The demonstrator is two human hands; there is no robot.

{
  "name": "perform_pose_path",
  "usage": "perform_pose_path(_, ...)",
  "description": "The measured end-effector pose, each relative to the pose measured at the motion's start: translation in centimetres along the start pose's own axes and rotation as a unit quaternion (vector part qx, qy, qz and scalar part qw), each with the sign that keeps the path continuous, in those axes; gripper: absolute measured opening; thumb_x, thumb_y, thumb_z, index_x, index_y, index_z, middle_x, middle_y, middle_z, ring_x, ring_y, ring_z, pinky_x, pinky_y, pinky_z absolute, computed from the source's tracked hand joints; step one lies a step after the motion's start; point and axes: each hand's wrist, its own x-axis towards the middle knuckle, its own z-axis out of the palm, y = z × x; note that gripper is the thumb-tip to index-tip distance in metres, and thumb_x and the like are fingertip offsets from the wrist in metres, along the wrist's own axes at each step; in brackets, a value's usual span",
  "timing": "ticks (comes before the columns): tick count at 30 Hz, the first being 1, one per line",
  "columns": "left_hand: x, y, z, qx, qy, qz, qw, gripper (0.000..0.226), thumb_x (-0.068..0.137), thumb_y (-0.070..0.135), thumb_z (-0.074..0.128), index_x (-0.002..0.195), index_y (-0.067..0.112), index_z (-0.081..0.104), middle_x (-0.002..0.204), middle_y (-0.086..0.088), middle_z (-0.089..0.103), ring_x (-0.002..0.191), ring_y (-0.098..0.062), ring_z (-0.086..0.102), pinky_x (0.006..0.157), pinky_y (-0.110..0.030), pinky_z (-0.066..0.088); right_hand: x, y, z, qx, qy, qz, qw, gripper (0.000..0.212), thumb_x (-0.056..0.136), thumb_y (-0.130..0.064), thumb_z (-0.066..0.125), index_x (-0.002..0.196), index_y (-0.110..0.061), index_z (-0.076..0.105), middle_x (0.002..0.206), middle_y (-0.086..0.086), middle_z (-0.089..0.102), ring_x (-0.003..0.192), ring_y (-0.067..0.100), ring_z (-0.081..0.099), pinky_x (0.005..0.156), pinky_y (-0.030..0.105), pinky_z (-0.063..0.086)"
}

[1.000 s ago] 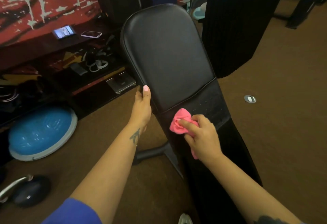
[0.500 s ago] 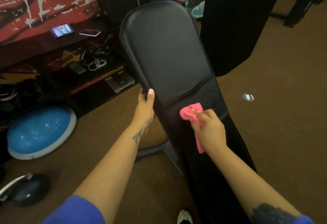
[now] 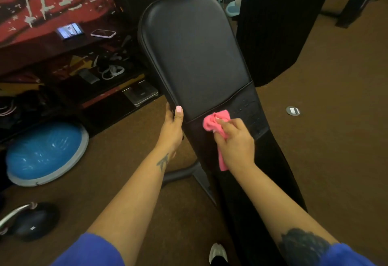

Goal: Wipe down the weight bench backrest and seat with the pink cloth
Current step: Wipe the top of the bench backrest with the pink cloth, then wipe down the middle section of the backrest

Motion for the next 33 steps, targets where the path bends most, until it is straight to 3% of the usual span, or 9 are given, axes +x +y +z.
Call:
perform_pose_path(5,-0.2,-0.5,0.2,-0.005,-0.019,0.002,1.000,0.098,0.073,0.079,0.037,0.155,0.036,0.004,0.158,0.004,0.029,0.144,-0.024,0.031,0.113,-0.056,0.031,-3.6,1.1,0.5,-0.014,-0.053,-0.097,0.994,0.035,0.073,-0.017,0.072,0.108,-0.017,0.067,0.089,0.006,0.060,0.072,0.020,0.057,0.059,0.039,0.052)
perform_pose_path(10,-0.2,-0.9,0.2,0.007,-0.022,0.007,1.000,0.073,0.095,0.054,0.033,0.156,0.029,0.003,0.159,0.002,0.028,0.144,-0.023,0.030,0.114,-0.053,0.031,-2.5,3.1,-0.2,-0.012,-0.003,0.002,1.000,0.034,0.075,-0.015,0.070,0.109,-0.020,0.068,0.089,0.006,0.060,0.071,0.022,0.058,0.061,0.044,0.053)
perform_pose_path(13,0.0,-1.1,0.3,0.012,-0.007,0.009,1.000,0.068,0.098,0.049,0.033,0.156,0.028,0.004,0.158,0.001,0.029,0.142,-0.023,0.033,0.113,-0.053,0.032,-1.8,1.0,0.5,0.002,-0.003,-0.027,1.000,0.034,0.077,-0.018,0.068,0.110,-0.019,0.066,0.091,0.006,0.059,0.072,0.022,0.057,0.062,0.041,0.052)
perform_pose_path(18,0.1,-1.3,0.3,0.016,0.001,0.012,1.000,0.078,0.091,0.057,0.035,0.156,0.028,0.004,0.159,0.000,0.027,0.144,-0.024,0.030,0.114,-0.053,0.031,-6.2,2.3,0.2,-0.031,-0.067,-0.084,0.994,0.033,0.074,-0.023,0.066,0.107,-0.018,0.067,0.089,0.003,0.061,0.071,0.016,0.056,0.058,0.035,0.052)
perform_pose_path(23,-0.1,-1.0,0.5,0.008,0.004,0.002,1.000,0.069,0.097,0.052,0.034,0.156,0.030,0.006,0.158,0.002,0.031,0.142,-0.023,0.033,0.113,-0.054,0.032,-4.5,3.6,-0.1,-0.027,-0.028,0.013,0.999,0.033,0.075,-0.019,0.069,0.108,-0.020,0.068,0.090,0.003,0.060,0.072,0.019,0.057,0.061,0.041,0.052)
perform_pose_path(29,-0.3,-1.0,0.7,-0.007,0.008,-0.006,1.000,0.076,0.090,0.059,0.035,0.155,0.032,0.005,0.157,0.003,0.033,0.141,-0.024,0.034,0.111,-0.056,0.033,-6.9,2.3,0.3,-0.023,-0.077,-0.049,0.996,0.034,0.076,-0.028,0.062,0.108,-0.020,0.066,0.091,-0.001,0.060,0.075,0.013,0.056,0.062,0.032,0.052)
perform_pose_path(33,-0.4,-0.8,0.6,0.005,-0.002,-0.005,1.000,0.091,0.077,0.067,0.036,0.155,0.033,0.004,0.158,0.002,0.030,0.143,-0.025,0.031,0.112,-0.057,0.032,-7.3,5.2,-0.6,-0.043,-0.073,0.014,0.996,0.035,0.073,-0.022,0.070,0.108,-0.023,0.067,0.090,-0.001,0.060,0.074,0.016,0.058,0.061,0.036,0.053)
